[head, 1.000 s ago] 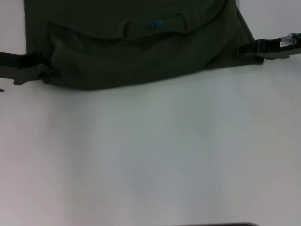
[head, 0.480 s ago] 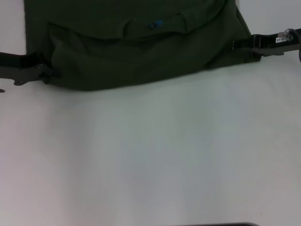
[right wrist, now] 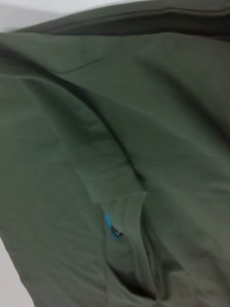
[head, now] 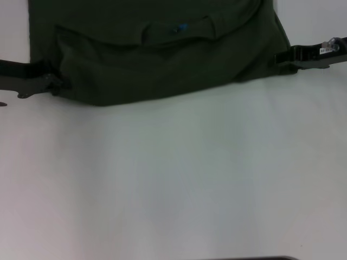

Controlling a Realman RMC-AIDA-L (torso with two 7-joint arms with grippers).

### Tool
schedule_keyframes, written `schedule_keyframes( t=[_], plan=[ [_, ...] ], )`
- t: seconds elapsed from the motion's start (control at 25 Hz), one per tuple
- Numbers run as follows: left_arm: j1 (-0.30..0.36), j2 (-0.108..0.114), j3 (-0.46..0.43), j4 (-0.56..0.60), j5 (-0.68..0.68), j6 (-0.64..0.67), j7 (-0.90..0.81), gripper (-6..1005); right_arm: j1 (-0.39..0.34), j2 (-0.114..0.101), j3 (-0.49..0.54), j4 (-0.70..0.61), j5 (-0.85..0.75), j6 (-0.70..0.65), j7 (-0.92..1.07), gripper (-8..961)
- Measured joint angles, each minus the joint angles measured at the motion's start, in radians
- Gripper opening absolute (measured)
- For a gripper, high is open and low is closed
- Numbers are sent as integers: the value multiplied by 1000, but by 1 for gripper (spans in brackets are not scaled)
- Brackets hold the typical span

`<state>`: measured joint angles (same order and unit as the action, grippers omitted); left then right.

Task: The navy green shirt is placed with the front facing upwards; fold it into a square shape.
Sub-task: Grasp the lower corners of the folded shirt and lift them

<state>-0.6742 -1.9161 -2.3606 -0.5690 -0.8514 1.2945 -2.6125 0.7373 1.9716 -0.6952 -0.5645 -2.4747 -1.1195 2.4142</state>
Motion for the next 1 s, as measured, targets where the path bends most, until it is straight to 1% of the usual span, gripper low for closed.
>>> schedule_keyframes(
  t=[0.2, 0.4, 0.64, 0.84, 0.92, 1.0],
  plan=[
    [3, 0, -1, 0, 0, 1, 0, 19, -8, -4, 9, -36, 10, -45, 2, 613],
    [4, -2, -2, 0, 0, 0, 0, 20, -7, -9, 5, -42, 10, -55, 9, 356],
    [4, -3, -2, -2, 0, 0, 0, 21, -6, -17, 2, -43, 7, -64, 12, 123],
    [3, -1, 2, -2, 0, 4, 3, 23, -8, -24, 1, -43, 7, -71, 14, 52],
    [2, 2, 5, -2, 0, 16, 9, 23, -8, -33, -1, -43, 6, -88, 14, 24],
    [1, 9, 6, -2, 0, 47, 23, 24, -5, -48, -9, -43, 4, -132, 15, 11]
  ],
)
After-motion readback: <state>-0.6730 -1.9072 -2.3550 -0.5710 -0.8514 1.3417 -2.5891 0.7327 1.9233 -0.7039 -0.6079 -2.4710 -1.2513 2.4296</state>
